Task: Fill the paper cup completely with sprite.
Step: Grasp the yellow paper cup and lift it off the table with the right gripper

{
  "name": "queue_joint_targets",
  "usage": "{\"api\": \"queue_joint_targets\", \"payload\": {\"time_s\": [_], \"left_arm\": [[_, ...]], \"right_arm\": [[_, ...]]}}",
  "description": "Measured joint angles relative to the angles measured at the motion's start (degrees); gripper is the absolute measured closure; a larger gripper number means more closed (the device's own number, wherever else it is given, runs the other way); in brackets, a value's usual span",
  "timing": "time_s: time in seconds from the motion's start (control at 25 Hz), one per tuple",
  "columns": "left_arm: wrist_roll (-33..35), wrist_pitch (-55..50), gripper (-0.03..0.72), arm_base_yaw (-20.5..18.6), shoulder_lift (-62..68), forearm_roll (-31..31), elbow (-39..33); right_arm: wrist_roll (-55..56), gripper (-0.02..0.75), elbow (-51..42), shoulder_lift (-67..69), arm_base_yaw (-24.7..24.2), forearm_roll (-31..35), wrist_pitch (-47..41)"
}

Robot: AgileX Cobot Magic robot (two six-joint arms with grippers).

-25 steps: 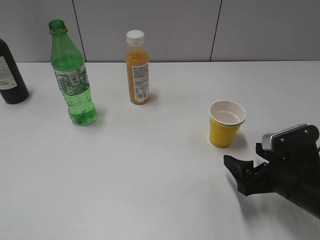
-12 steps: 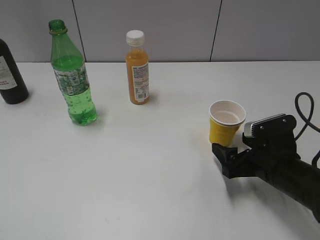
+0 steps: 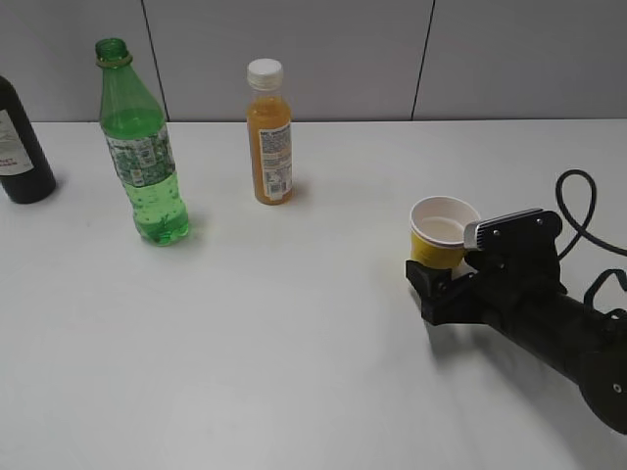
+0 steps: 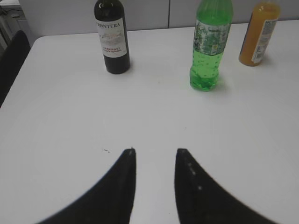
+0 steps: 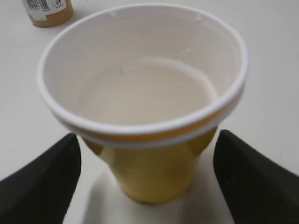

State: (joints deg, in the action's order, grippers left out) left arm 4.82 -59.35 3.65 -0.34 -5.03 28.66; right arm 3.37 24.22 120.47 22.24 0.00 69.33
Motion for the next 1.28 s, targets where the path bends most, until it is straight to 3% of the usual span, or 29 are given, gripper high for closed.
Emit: {"api": "queue_joint_targets", "payload": {"time_s": [1.0,1.28], "left_arm": [[0.00,0.00,0.457,0.00,0.00,0.00,0.00],[0.00,0.00,0.457,0.00,0.00,0.00,0.00]], "right_arm": [[-0.15,0.072,6.87,8.35,0.00,-0.34,3.05],[-0.10,0.117,8.39,8.62,0.00,0.00,2.26]]}}
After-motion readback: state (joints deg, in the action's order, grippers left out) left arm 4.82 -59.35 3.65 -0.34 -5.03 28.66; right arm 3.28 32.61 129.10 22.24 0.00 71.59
